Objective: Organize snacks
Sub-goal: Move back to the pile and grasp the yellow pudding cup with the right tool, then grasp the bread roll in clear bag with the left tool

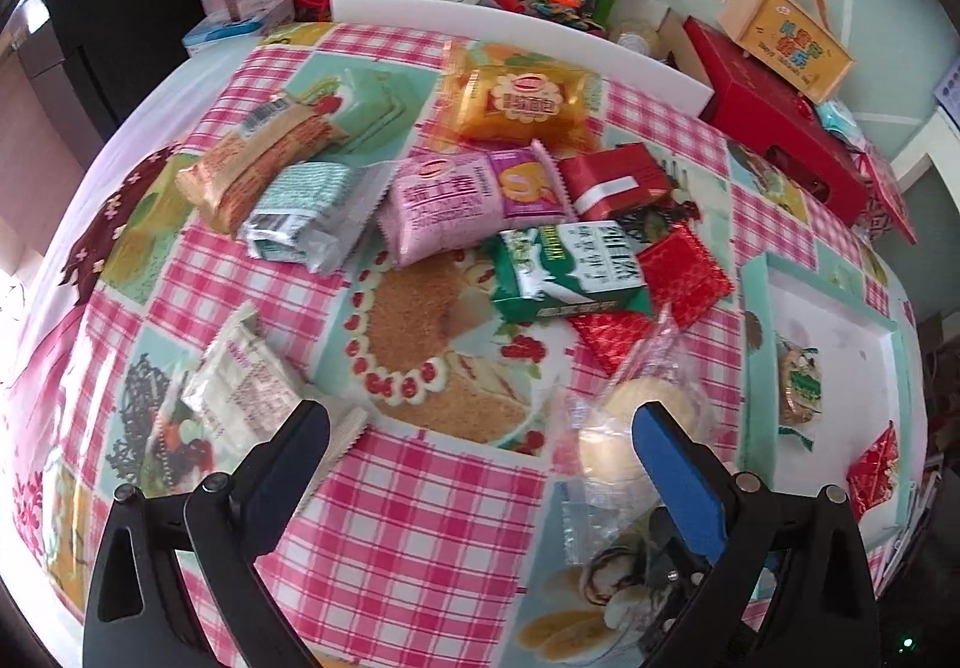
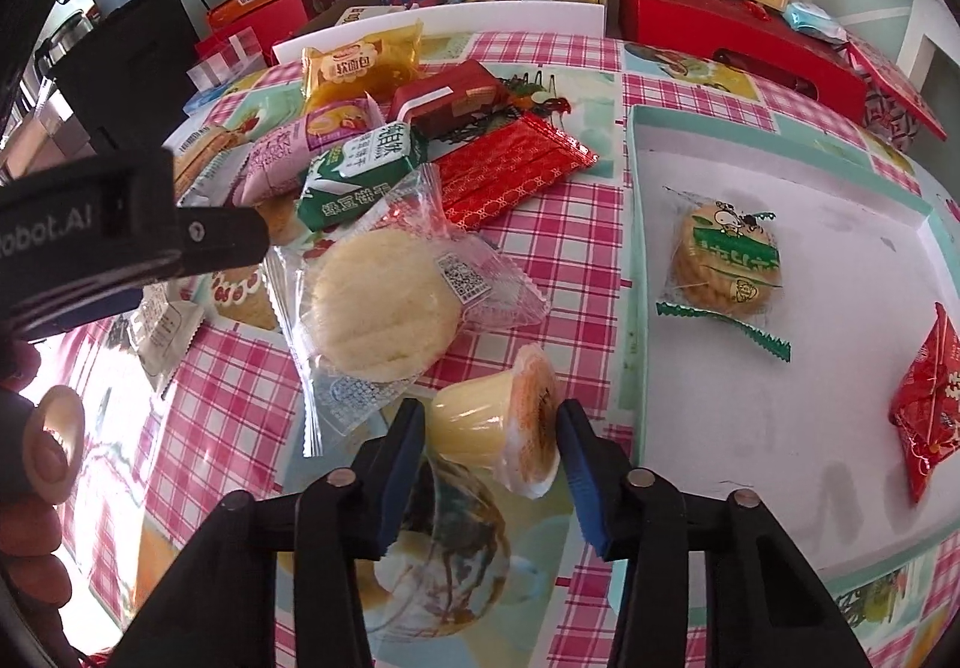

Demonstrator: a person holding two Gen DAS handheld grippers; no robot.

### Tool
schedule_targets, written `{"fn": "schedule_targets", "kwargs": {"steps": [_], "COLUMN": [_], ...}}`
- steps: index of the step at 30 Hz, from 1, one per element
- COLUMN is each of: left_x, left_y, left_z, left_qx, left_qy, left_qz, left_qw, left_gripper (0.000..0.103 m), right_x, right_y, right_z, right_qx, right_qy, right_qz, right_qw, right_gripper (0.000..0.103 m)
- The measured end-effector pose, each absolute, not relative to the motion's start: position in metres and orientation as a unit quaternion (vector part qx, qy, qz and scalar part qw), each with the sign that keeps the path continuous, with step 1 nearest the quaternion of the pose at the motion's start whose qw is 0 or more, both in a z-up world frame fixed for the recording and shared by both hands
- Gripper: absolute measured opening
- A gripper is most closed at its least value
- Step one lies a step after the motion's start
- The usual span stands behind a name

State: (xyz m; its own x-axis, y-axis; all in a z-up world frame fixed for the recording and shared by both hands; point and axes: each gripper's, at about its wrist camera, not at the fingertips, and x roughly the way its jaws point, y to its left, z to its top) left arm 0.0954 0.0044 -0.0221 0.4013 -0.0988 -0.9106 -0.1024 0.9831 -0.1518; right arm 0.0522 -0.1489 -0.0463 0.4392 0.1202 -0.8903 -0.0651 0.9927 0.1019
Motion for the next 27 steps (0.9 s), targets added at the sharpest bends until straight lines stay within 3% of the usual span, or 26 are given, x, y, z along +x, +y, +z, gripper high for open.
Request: {"fn": "schedule_targets", "kwargs": {"steps": [10, 16, 27], "left_x": [0.111, 0.112, 0.108], "left_y": [-0.032, -0.042, -0.025], "left_z": [-0.042, -0.048, -0.049], "left_qx": [-0.087, -0.092, -0.114], "left_qy": [0.571, 0.573, 0.586], "left_qz": [-0.070, -0.098, -0.070], "left_qw": [0.814, 0.808, 0.799], "left_gripper": [0.099, 0.071, 0.068], "right_x": [0.053, 0.053, 0.055], "right_y": [-0.151, -0.150, -0.146], "right_z": [-0.047, -0.048, -0.049], "right_qx": [0.030, 0.026, 0.005], "right_qy": [0.528, 0.529, 0.529], "right_qz": [0.058, 0.061, 0.059], "right_qw": [0.847, 0.846, 0.846], "right_gripper": [0.047, 0.047, 0.047]}}
